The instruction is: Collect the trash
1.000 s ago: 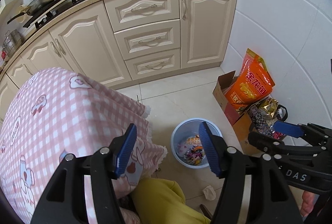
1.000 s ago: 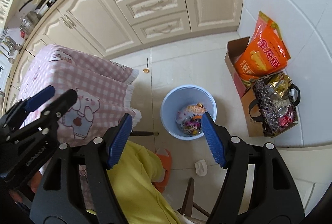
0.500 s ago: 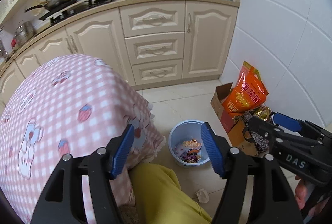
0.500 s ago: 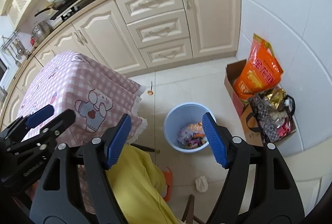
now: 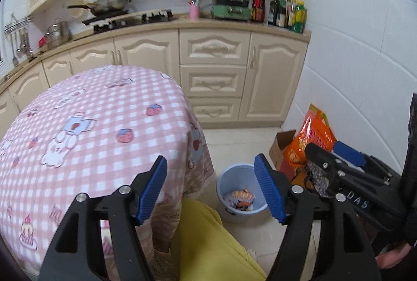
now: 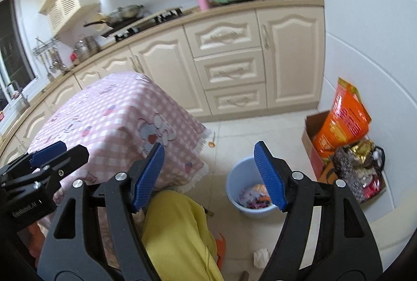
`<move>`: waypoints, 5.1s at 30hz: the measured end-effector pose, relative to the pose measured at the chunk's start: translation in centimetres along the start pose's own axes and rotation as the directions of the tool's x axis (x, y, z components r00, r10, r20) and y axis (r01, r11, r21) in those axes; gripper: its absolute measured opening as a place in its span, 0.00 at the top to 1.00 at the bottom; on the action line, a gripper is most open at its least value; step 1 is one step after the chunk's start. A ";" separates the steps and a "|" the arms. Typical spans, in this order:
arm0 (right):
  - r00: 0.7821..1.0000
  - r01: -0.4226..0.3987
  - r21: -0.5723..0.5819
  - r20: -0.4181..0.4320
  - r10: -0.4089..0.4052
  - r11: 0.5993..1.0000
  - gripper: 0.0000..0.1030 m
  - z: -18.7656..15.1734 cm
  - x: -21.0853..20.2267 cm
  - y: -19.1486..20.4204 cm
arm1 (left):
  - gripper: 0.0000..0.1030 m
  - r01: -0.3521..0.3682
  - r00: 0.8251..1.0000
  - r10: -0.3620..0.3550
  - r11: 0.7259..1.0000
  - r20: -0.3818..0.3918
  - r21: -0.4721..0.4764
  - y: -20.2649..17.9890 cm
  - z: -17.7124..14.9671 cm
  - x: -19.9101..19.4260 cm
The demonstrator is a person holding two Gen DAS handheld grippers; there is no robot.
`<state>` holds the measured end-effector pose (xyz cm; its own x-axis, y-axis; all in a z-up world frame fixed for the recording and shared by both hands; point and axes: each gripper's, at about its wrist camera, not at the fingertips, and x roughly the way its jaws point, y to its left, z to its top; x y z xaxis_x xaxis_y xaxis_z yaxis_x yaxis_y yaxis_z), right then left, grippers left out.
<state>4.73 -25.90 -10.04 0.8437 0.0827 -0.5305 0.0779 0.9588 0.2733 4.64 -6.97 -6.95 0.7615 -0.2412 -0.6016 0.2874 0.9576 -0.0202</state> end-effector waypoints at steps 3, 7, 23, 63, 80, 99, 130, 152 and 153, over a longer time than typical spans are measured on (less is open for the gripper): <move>0.998 -0.030 -0.023 0.063 0.031 0.999 0.31 -0.6 -1.1 0.9 | 0.33 -0.009 0.998 0.010 1.000 0.056 -0.004 0.2 -0.4 -1.8; 0.990 -0.044 -0.058 0.131 0.051 0.997 0.30 -0.8 -2.7 1.9 | 0.31 -0.008 0.992 0.011 1.000 0.125 -0.026 0.5 -0.8 -4.5; 0.943 -0.110 -0.178 0.293 0.159 0.978 0.17 -0.2 -8.4 6.1 | 0.20 -0.121 0.937 0.138 0.990 0.321 -0.073 1.2 -2.1 -12.4; 0.938 -0.035 -0.206 0.332 0.103 0.978 0.12 -2.4 -11.7 7.2 | 0.10 -0.175 0.919 0.209 0.976 0.333 -0.131 2.1 -4.8 -15.0; 0.945 -0.030 -0.182 0.316 0.088 0.983 0.12 -2.2 -11.4 6.2 | 0.10 -0.170 0.928 0.198 0.979 0.315 -0.113 1.4 -4.8 -14.4; 0.956 -0.042 -0.171 0.278 0.089 0.984 0.12 -2.2 -10.7 5.4 | 0.10 -0.155 0.941 0.178 0.983 0.288 -0.101 1.2 -4.8 -13.8; 0.960 -0.039 -0.165 0.267 0.083 0.986 0.12 -2.6 -10.4 5.3 | 0.10 -0.147 0.944 0.170 0.984 0.281 -0.104 1.2 -5.1 -13.2; 0.962 -0.031 -0.156 0.263 0.072 0.987 0.12 -2.9 -10.4 5.5 | 0.10 -0.142 0.944 0.167 0.984 0.285 -0.107 1.1 -5.1 -13.1; 0.962 -0.031 -0.156 0.262 0.071 0.987 0.12 -2.9 -10.4 5.5 | 0.10 -0.141 0.944 0.167 0.984 0.285 -0.108 1.0 -5.1 -13.1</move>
<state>-5.12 -20.68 -5.30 0.9568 0.0766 -0.2805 -0.0318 0.9864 0.1610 -8.01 -2.01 -3.17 0.9322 -0.1129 -0.3439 0.1127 0.9934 -0.0207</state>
